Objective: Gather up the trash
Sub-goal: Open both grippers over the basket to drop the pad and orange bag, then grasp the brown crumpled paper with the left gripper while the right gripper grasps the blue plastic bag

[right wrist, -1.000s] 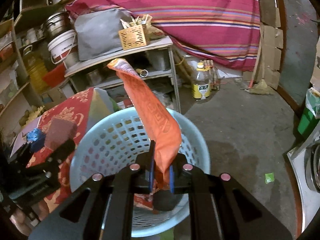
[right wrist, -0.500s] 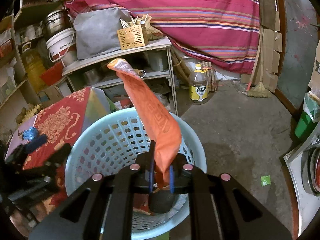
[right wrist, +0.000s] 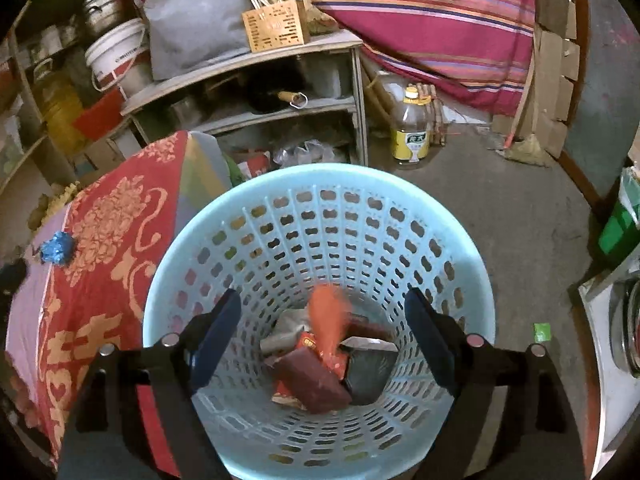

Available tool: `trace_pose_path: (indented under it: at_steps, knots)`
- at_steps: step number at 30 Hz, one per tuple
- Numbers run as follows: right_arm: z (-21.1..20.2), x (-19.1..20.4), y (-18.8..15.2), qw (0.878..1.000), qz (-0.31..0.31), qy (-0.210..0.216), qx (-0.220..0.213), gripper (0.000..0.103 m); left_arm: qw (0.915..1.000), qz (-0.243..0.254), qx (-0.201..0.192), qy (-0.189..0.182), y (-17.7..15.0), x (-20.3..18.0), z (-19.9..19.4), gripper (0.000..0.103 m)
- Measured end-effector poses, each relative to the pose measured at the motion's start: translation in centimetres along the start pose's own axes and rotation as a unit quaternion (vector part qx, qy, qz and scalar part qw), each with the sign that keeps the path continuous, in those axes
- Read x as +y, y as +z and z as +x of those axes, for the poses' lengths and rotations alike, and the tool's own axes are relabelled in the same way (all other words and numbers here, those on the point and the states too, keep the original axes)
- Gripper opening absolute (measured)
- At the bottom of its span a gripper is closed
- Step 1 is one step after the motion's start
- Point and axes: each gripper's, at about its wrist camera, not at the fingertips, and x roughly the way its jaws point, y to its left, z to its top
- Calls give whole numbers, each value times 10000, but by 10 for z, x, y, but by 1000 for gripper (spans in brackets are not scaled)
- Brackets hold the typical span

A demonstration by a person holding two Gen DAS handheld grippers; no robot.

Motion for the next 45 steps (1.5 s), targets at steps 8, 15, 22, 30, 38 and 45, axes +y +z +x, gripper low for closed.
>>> trace_pose_path:
  at_steps: [8,15,22,30,38,45]
  knots:
    - [-18,49,8,9984,-284,-137,-476,83,9974,-452,-9,564,2,96,-15,97]
    - [-33,129,11,9911,-787,322,-1024,86,9925,-687,137,1001,-1,166,-10,97]
    - [-14,207,11,9867,-1015,676,-1071,93,9888,-841,337,1185,3,223,12,97]
    - [23,279,16,9841,-1332,848,-815,94,9889,-711,655,1127,12,256,69,97]
    - [54,306,17,9849,-1404,895,-471,96,9887,-720,974,887,16,272,131,84]
    - [53,323,17,9806,-1502,1209,-350,96,9878,-835,1190,559,11,277,145,50]
